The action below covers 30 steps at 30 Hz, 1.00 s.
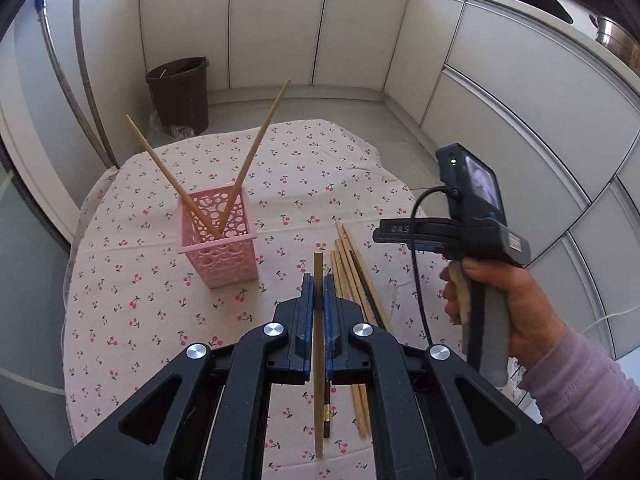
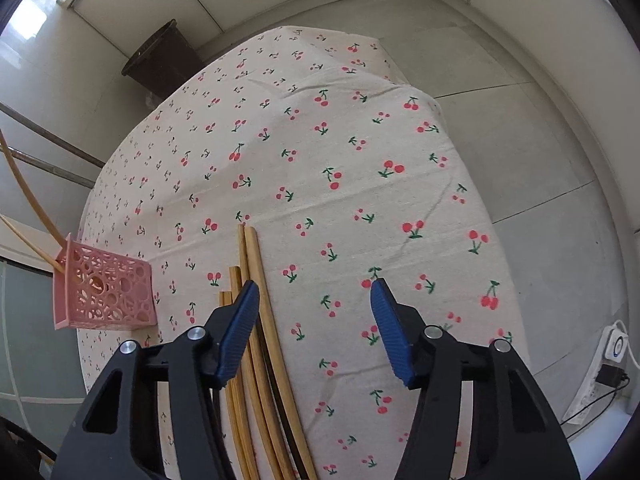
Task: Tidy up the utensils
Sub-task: 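Grasp a wooden chopstick with the right gripper while the left gripper holds its chopstick upright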
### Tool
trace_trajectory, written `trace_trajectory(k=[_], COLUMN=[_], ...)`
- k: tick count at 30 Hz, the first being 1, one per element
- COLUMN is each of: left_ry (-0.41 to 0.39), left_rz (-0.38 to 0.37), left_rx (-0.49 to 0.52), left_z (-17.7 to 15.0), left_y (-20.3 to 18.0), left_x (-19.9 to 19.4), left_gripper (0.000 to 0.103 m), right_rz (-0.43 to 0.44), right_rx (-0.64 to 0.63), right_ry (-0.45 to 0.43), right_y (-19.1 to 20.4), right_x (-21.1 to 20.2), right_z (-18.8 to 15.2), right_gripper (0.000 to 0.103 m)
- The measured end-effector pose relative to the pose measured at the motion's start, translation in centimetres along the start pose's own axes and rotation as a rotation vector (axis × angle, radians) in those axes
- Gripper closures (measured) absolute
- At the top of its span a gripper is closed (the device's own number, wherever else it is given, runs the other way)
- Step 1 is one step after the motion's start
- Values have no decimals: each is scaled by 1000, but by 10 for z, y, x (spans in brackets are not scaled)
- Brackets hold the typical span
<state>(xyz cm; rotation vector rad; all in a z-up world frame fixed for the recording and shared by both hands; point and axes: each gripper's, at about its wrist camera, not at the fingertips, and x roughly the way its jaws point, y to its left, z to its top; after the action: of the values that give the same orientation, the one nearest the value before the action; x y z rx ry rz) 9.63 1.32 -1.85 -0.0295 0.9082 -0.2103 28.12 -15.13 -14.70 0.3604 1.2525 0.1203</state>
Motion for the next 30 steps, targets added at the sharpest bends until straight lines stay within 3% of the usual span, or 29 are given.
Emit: trace_trajectory(k=[8,16,22,24,26,27,28,30], left_ry=[-33,-31,-24,-24,-24,-24,-25,-29], left_rz=[-34,-39,-38,-33,-30,-29,-29,-25], left_rx=[16,-16,-31,-37,-42,-46,-49,-53], left_z=[-5,-7,-7,-6,-6,-5,-5,-5], left_y=[11,24,30,31,33,33,33,35], left_x=[-25,-29,-30,-28,-27,-27,-27,-27], left_gripper=[99,99,99,99,99,99,99,99], right_rz=[-71,-55,-134,-199,-221,-189,-172,-124], right_rx=[-9,-15,-91,-165,-238,-239,-234,-207], right_ry=[-4,3,-9,-23,-49,-43,-31,-17], right_y=[18,26,42,52,62,63,62,55], right_x=[23,33,39,42,43,42,42,39], right_z=[12,15,10,5,-3,-4,-4,-2], right_gripper=[58,58,58,59,68,85,95,96])
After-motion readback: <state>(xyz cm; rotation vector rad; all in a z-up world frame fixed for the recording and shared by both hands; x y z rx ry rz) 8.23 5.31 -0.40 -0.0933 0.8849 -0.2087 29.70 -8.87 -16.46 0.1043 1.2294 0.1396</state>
